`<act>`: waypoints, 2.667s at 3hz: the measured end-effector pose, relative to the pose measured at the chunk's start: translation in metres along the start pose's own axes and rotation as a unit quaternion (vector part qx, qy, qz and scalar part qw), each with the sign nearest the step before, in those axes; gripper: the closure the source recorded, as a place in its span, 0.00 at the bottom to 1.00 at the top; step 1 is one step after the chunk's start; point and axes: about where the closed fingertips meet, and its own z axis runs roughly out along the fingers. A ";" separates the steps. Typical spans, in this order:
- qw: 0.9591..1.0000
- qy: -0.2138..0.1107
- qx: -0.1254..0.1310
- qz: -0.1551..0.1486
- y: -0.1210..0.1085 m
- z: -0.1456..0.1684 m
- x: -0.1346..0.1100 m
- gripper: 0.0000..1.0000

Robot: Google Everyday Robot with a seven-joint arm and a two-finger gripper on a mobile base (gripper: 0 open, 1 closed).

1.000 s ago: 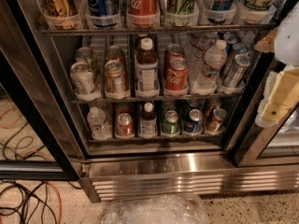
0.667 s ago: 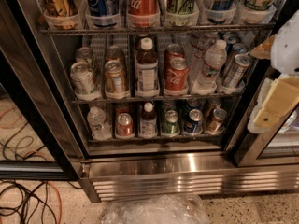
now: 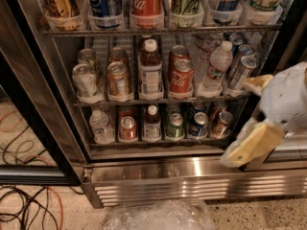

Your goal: Pick pepsi can from bottom shelf of fridge

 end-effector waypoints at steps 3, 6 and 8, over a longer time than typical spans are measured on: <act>0.985 -0.145 0.081 0.050 0.021 0.059 -0.005 0.00; 0.975 -0.153 0.128 0.095 0.017 0.087 0.011 0.00; 0.933 -0.226 0.203 0.192 -0.010 0.125 0.059 0.00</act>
Offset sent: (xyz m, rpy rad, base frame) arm 0.0287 0.0453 -0.0730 0.4501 -0.3307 -0.2321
